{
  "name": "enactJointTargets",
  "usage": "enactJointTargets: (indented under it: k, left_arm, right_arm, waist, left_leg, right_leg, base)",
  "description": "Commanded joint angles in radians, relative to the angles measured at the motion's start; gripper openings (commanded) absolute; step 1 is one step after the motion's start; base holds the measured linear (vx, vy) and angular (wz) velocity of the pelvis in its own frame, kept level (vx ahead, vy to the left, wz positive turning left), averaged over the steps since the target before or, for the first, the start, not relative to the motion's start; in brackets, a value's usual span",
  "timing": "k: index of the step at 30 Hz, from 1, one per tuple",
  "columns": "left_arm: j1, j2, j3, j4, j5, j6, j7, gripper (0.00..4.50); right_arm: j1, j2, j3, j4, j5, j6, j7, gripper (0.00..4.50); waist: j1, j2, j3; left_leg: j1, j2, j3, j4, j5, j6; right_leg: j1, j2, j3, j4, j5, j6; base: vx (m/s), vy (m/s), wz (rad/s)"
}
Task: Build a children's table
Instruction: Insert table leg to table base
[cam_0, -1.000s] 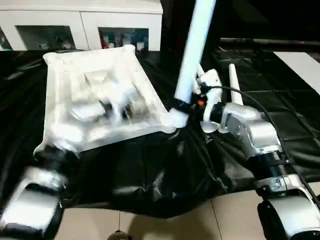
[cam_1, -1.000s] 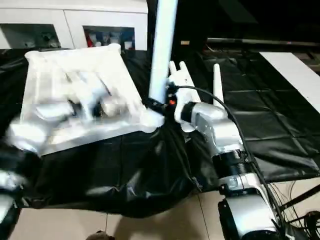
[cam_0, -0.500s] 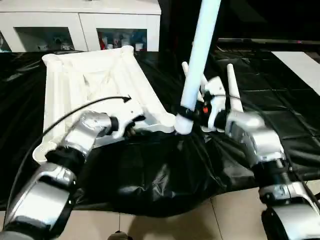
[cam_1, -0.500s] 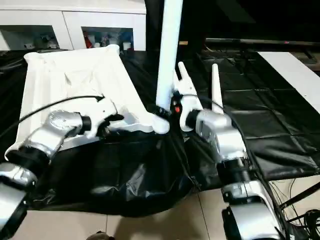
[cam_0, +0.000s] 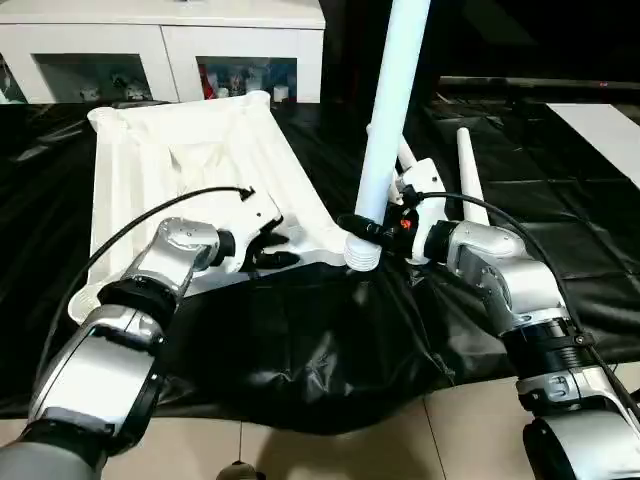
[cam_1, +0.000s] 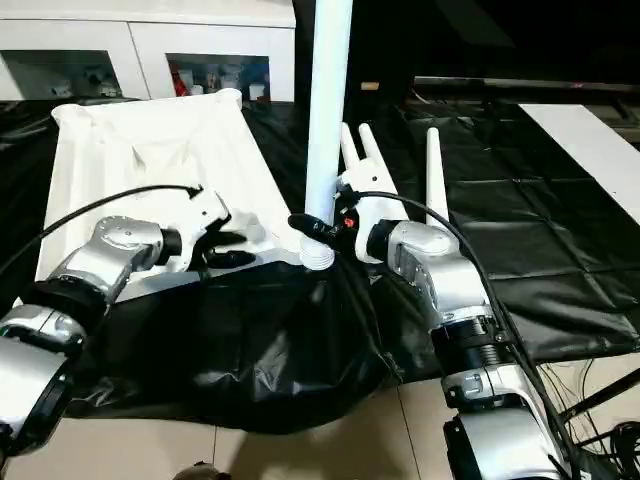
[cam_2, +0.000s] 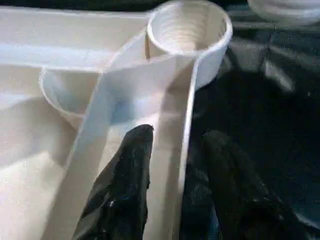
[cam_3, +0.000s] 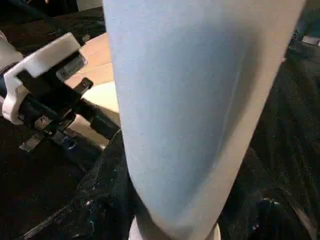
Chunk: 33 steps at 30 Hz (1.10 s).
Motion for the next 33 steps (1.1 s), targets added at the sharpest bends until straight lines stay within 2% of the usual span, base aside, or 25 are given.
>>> enactJointTargets:
  k: [1,3,4,7,9,13,14,17,19,21,22,24,25,27,28,32,33]
  left_arm:
    - [-0.02,-0.004,-0.007,0.026,0.025,-0.015,-0.003,1.5]
    - [-0.023,-0.005,-0.01,0.039,0.032,-0.023,0.006,1.23]
    - [-0.027,-0.007,-0.019,0.06,0.052,-0.038,0.032,1.12]
    - [-0.03,-0.009,-0.022,0.075,0.064,-0.047,0.046,1.04]
    - [-0.031,-0.006,-0.025,0.082,0.076,-0.054,0.041,0.73]
    - [-0.019,0.016,-0.029,0.07,0.087,-0.088,-0.028,0.55]
    - [-0.018,0.018,-0.027,0.069,0.087,-0.093,-0.039,0.28]
    - [0.028,0.062,-0.038,0.014,0.093,-0.154,-0.131,0.16]
    - [0.043,0.073,-0.041,-0.005,0.096,-0.159,-0.143,0.02]
    - [0.072,0.089,-0.039,-0.041,0.091,-0.161,-0.159,0.02]
    - [0.094,0.103,-0.042,-0.069,0.094,-0.167,-0.163,0.02]
    - [0.128,0.131,-0.053,-0.098,0.115,-0.17,-0.147,0.02]
    - [0.143,0.152,-0.062,-0.1,0.139,-0.192,-0.121,0.0]
    - [0.153,0.172,-0.064,-0.095,0.156,-0.209,-0.103,0.0]
    - [0.165,0.187,-0.05,-0.106,0.151,-0.212,-0.112,0.0]
    - [0.195,0.209,-0.007,-0.181,0.112,-0.203,-0.123,0.0]
    - [0.209,0.208,0.015,-0.23,0.083,-0.182,-0.129,0.29]
  right_arm:
    - [0.015,-0.014,-0.003,-0.038,0.006,0.006,0.004,1.85]
    - [0.016,-0.016,-0.004,-0.039,0.006,0.005,0.004,1.85]
    - [0.02,-0.019,-0.004,-0.043,0.007,0.006,0.004,1.85]
    - [0.023,-0.02,-0.004,-0.046,0.007,0.006,0.003,1.85]
    - [0.026,-0.022,-0.004,-0.051,0.007,0.007,0.004,1.85]
    - [0.031,-0.024,-0.005,-0.06,0.009,0.009,0.006,1.85]
    - [0.032,-0.024,-0.005,-0.062,0.01,0.01,0.006,1.85]
    - [0.046,-0.019,-0.016,-0.086,0.029,0.022,0.002,1.85]
    - [0.052,-0.017,-0.019,-0.095,0.035,0.027,0.001,1.85]
    - [0.063,-0.014,-0.021,-0.11,0.041,0.035,-0.002,1.85]
    - [0.072,-0.01,-0.022,-0.121,0.046,0.042,-0.004,1.85]
    - [0.09,-0.004,-0.019,-0.141,0.053,0.055,-0.006,1.85]
    - [0.1,0.001,-0.015,-0.151,0.055,0.06,-0.007,1.85]
    - [0.107,0.007,-0.01,-0.156,0.058,0.065,-0.007,1.85]
    - [0.111,0.011,-0.007,-0.161,0.063,0.07,-0.011,1.85]
    - [0.108,0.015,-0.005,-0.16,0.067,0.072,-0.017,1.85]
    - [0.105,0.016,-0.008,-0.158,0.069,0.074,-0.018,1.85]
  waist:
    - [0.001,0.024,-0.087]
    - [0.001,0.023,-0.088]
    - [0.0,0.027,-0.088]
    - [0.0,0.025,-0.087]
    - [0.0,0.026,-0.087]
    - [0.0,0.028,-0.087]
    - [0.0,0.028,-0.088]
    - [-0.001,0.03,-0.089]
    - [-0.003,0.032,-0.088]
    - [-0.003,0.031,-0.089]
    - [-0.003,0.024,-0.088]
    - [-0.004,0.025,-0.086]
    - [-0.005,0.022,-0.084]
    - [-0.01,0.025,-0.08]
    - [-0.014,0.021,-0.078]
    - [-0.025,0.023,-0.074]
    - [-0.026,0.022,-0.074]
  left_leg:
    - [0.021,0.019,-0.01,-0.067,-0.099,-0.002]
    - [0.02,0.019,-0.011,-0.067,-0.096,0.0]
    - [0.022,0.02,-0.011,-0.067,-0.102,0.002]
    - [0.02,0.018,-0.01,-0.067,-0.107,0.002]
    - [0.021,0.019,-0.011,-0.068,-0.109,0.003]
    - [0.021,0.021,-0.011,-0.069,-0.105,0.001]
    - [0.021,0.021,-0.012,-0.069,-0.101,0.0]
    - [0.019,0.022,-0.013,-0.07,-0.087,0.006]
    - [0.021,0.024,-0.011,-0.07,-0.096,0.006]
    - [0.023,0.026,-0.01,-0.071,-0.105,0.005]
    - [0.022,0.026,-0.009,-0.072,-0.106,0.006]
    - [0.023,0.028,-0.009,-0.075,-0.117,0.003]
    - [0.023,0.028,-0.008,-0.076,-0.12,0.003]
    - [0.022,0.026,-0.009,-0.079,-0.146,-0.009]
    - [0.02,0.025,-0.01,-0.081,-0.153,-0.016]
    - [0.019,0.025,-0.011,-0.085,-0.17,-0.034]
    - [0.02,0.024,-0.011,-0.084,-0.169,-0.033]
  right_leg:
    - [0.073,-0.076,0.044,-0.064,0.202,-0.274]
    - [0.074,-0.076,0.044,-0.063,0.205,-0.272]
    - [0.071,-0.076,0.043,-0.065,0.202,-0.27]
    - [0.073,-0.076,0.045,-0.067,0.182,-0.268]
    - [0.073,-0.077,0.045,-0.068,0.172,-0.267]
    - [0.071,-0.078,0.045,-0.067,0.173,-0.268]
    - [0.072,-0.077,0.044,-0.065,0.187,-0.27]
    - [0.072,-0.079,0.043,-0.063,0.216,-0.272]
    - [0.069,-0.077,0.042,-0.062,0.221,-0.276]
    - [0.067,-0.079,0.043,-0.062,0.212,-0.278]
    - [0.068,-0.08,0.043,-0.063,0.206,-0.278]
    - [0.066,-0.081,0.044,-0.065,0.164,-0.266]
    - [0.065,-0.081,0.044,-0.066,0.153,-0.265]
    - [0.063,-0.081,0.045,-0.073,0.083,-0.25]
    - [0.064,-0.082,0.046,-0.075,0.051,-0.243]
    - [0.063,-0.084,0.048,-0.08,-0.023,-0.223]
    - [0.062,-0.083,0.048,-0.081,-0.024,-0.222]
  base:
    - [0.0,0.0,0.0]
    - [0.0,0.0,0.0]
    - [0.0,0.0,0.0]
    - [0.0,0.0,0.0]
    - [0.0,0.0,0.0]
    - [0.0,0.0,0.0]
    - [0.0,0.0,0.0]
    - [0.0,0.0,0.0]
    - [0.0,0.0,0.0]
    - [0.0,0.0,0.0]
    - [0.0,0.0,0.0]
    - [0.0,0.0,0.0]
    - [0.0,0.0,0.0]
    - [0.0,0.0,0.0]
    - [0.0,0.0,0.0]
    - [0.0,0.0,0.0]
    - [0.0,0.0,0.0]
